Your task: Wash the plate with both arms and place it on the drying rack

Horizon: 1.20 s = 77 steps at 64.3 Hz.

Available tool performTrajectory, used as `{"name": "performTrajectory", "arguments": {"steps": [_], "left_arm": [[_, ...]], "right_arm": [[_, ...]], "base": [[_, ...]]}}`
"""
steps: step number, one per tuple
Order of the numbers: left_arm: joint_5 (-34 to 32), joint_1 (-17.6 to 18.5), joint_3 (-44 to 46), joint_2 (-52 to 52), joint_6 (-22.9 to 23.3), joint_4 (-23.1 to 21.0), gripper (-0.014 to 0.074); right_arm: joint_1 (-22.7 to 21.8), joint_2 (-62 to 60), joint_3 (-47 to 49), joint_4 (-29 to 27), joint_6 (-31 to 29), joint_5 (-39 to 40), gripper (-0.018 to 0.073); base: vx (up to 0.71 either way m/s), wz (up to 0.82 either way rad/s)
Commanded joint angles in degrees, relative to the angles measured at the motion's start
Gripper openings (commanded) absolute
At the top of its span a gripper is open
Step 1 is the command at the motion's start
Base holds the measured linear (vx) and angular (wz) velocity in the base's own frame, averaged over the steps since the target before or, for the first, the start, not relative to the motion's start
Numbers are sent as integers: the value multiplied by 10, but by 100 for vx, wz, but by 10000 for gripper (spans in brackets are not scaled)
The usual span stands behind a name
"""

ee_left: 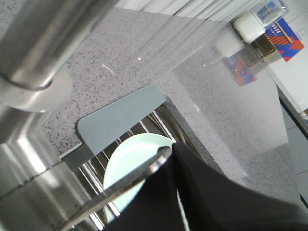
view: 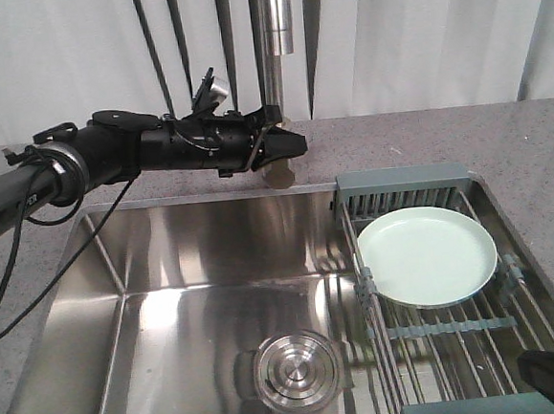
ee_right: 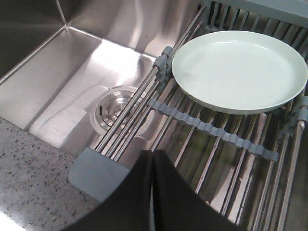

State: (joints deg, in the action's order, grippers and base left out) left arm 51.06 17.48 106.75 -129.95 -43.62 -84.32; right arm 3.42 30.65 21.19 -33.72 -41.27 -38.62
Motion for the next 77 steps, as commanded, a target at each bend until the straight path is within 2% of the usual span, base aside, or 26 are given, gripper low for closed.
{"name": "performTrajectory", "arguments": {"steps": [1,5,9,24,27,33,43,52,64,77], "left_arm": [[33,-7,22,53,3,-17,-6],[59,-7,22,65,11,10,-6],[76,-7,22,82,33,57,-6],[143,-7,21,176,153,301,-6],[161,-7,21,195,175,341,-6],[201,-7,21,235,201,394,-6],[210,-7,-7,314,228,459,-6],[198,-7,-110,414,231,519,-6],[82,-7,-326,580,231,568,-6],[-49,-7,-534,748,231,571,-6]], "right_arm": [[-2,1,16,-12,-6,29,-4],[-2,1,16,-12,-6,29,-4],[-2,1,16,-12,-6,29,-4],[-2,1,16,-12,-6,29,-4],[-2,1,16,-12,-6,29,-4],[-2,1,16,-12,-6,29,-4],[-2,1,16,-12,-6,29,-4],[-2,1,16,-12,-6,29,-4],[-2,1,16,-13,-6,31,-4],[-2,1,16,-13,-5,52,-4]], "base": [[0,0],[0,0],[0,0],[0,0],[0,0],[0,0],[0,0],[0,0],[0,0],[0,0]]}}
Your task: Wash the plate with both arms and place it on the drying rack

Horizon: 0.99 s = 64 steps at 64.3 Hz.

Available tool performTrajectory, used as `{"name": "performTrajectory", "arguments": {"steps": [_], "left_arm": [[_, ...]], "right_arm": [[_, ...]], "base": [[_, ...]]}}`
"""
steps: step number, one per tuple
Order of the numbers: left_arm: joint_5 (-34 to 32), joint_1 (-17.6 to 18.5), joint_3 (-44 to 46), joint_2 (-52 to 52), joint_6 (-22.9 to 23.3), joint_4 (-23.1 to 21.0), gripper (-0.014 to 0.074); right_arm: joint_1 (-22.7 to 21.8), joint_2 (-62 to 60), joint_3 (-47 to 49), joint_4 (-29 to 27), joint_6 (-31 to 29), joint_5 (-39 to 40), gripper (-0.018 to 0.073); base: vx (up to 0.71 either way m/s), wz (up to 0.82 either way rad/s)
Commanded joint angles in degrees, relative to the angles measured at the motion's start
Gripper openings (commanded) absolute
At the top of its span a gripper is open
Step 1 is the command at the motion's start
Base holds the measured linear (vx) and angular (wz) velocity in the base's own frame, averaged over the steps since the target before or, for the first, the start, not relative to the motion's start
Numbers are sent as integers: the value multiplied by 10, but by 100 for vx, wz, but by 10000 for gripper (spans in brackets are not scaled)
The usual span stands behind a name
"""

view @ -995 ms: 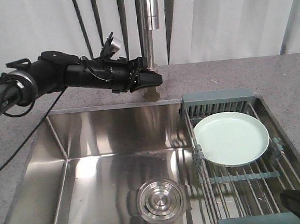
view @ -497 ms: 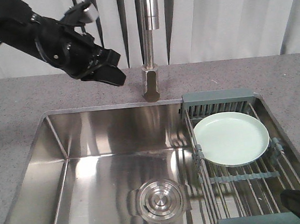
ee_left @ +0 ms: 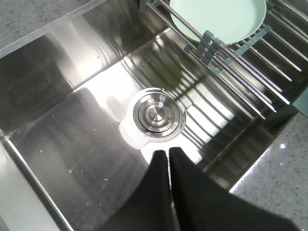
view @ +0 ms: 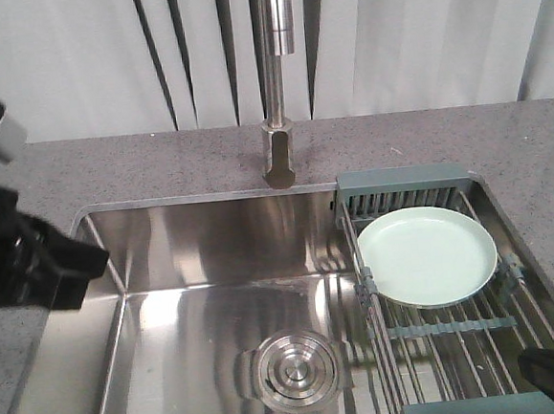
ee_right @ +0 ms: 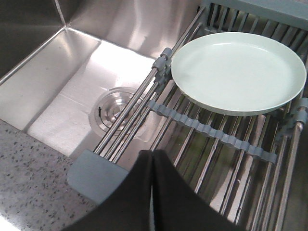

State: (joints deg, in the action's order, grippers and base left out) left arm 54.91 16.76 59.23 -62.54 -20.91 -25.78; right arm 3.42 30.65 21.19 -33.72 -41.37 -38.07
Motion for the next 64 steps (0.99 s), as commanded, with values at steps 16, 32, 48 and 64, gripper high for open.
{"name": "performTrajectory", "arguments": {"steps": [16,32,48,64], "left_arm": [[-220,0,-258,235,4,-16,-6],[-283,0,-327,287,4,-16,-6],[-276,0,-327,286,4,-16,-6],[-277,0,-327,286,4,-16,-6]], "right_arm": [[-2,1,16,-13,28,95,-4],[-2,1,16,-13,28,85,-4],[-2,1,16,-13,28,85,-4],[-2,1,16,-13,28,85,-4]], "base": [[0,0],[0,0],[0,0],[0,0]]}}
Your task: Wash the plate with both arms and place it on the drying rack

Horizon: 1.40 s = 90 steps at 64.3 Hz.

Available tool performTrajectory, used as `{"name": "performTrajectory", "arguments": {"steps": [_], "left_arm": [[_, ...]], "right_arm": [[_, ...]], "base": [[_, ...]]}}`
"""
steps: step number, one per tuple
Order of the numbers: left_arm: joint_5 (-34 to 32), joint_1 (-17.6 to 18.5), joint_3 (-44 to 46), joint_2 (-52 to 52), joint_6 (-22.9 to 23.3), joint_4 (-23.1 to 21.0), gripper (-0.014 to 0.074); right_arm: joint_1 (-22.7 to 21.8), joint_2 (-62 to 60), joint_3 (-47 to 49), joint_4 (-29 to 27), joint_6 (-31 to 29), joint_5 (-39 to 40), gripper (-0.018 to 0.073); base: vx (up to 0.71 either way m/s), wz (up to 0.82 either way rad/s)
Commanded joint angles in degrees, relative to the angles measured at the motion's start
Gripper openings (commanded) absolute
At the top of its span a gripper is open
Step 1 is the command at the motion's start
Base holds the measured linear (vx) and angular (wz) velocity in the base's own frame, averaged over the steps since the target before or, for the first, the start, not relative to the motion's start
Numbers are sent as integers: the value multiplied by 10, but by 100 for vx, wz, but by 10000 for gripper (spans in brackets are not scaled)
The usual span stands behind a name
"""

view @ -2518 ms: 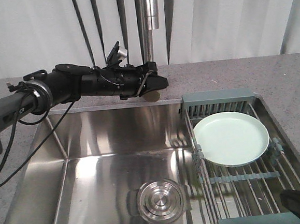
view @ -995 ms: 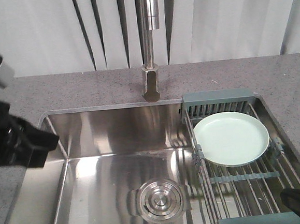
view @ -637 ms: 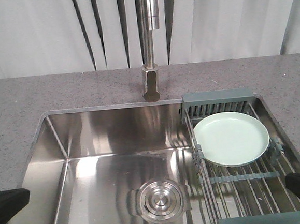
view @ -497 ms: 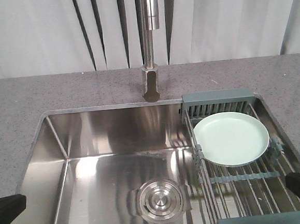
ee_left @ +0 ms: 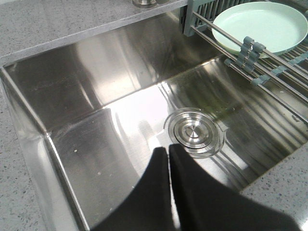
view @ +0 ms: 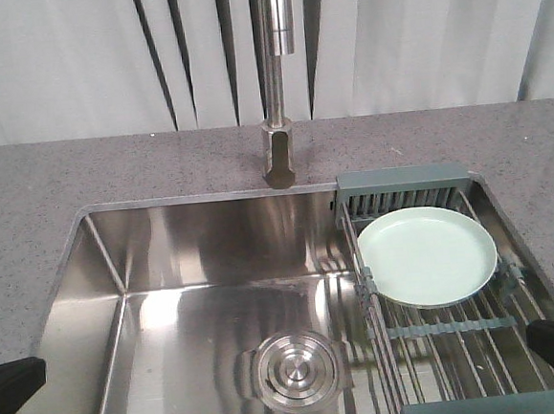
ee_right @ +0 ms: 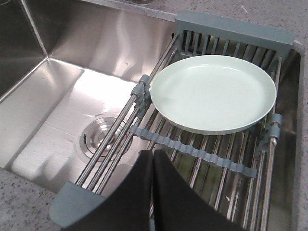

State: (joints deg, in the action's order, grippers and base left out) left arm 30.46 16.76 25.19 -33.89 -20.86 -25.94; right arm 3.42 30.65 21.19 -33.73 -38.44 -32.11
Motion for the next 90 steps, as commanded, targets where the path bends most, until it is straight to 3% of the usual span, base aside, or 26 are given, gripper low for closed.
{"name": "performTrajectory", "arguments": {"steps": [1,18,27,33,42,50,60,66,90], "left_arm": [[-32,0,14,0,4,-15,-6],[-32,0,12,0,4,-14,-6],[-36,0,9,0,5,36,-6],[-48,0,-11,5,50,79,-6],[-134,0,-88,35,148,147,-6],[-210,0,-160,83,187,166,-6],[-283,0,-232,152,195,181,-6],[-290,-1,-254,186,195,182,-6],[-266,-119,-253,311,195,206,-6]], "right_arm": [[-2,1,16,-12,-2,25,-4],[-2,1,16,-12,-2,25,-4],[-2,1,16,-12,-2,25,-4],[-2,1,16,-12,-2,25,-4],[-2,1,16,-12,-2,25,-4],[-2,1,16,-12,-2,25,-4],[-2,1,16,-12,-2,25,-4],[-2,1,16,-12,-2,25,-4],[-2,1,16,-12,-2,25,-4]], "base": [[0,0],[0,0],[0,0],[0,0],[0,0],[0,0],[0,0],[0,0],[0,0]]}}
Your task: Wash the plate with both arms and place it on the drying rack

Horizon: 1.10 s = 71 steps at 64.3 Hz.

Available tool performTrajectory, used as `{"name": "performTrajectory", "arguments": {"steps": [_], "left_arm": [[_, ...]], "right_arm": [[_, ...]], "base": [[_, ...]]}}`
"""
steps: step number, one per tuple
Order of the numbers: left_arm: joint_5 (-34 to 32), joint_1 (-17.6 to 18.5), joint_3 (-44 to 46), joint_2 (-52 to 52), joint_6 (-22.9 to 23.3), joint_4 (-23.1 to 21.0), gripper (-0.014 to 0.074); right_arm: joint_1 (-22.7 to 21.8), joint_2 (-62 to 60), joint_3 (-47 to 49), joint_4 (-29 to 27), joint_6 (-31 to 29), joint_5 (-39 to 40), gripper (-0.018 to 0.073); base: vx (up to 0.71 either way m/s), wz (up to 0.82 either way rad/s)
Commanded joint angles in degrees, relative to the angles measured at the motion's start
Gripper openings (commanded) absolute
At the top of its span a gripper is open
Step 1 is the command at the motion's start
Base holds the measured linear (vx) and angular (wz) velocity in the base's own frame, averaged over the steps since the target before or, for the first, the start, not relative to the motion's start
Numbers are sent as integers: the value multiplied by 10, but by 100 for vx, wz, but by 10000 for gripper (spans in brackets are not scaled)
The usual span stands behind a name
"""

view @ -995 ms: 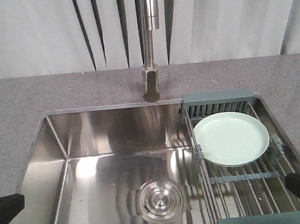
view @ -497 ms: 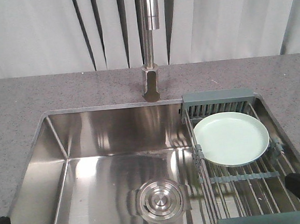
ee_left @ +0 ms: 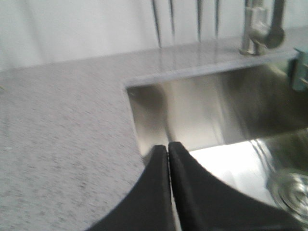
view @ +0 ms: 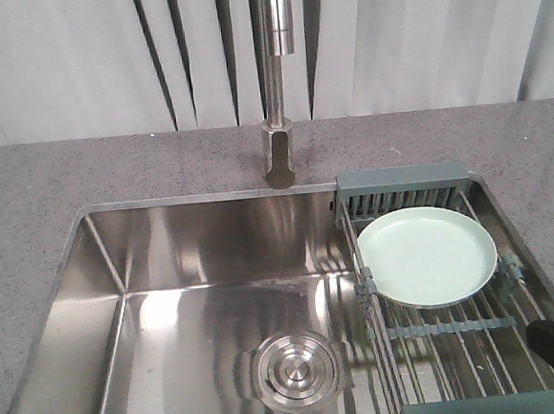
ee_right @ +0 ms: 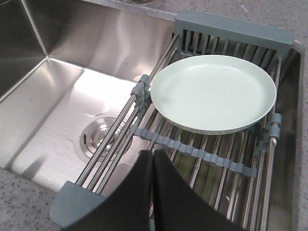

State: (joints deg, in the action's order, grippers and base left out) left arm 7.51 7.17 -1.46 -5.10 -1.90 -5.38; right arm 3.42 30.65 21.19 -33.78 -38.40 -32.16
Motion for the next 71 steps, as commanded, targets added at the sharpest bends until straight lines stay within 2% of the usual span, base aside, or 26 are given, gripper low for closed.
{"name": "performTrajectory", "arguments": {"steps": [1,14,28,71], "left_arm": [[-37,-26,14,29,5,0,-6],[-19,-69,14,66,14,8,-6],[-13,-97,14,66,141,94,-6],[-12,-97,14,66,145,94,-6]], "right_arm": [[-2,1,16,-12,-2,26,-4],[-2,0,16,-12,-2,25,-4],[-2,0,16,-12,-2,25,-4],[-2,0,16,-12,-2,25,-4]], "base": [[0,0],[0,0],[0,0],[0,0]]}}
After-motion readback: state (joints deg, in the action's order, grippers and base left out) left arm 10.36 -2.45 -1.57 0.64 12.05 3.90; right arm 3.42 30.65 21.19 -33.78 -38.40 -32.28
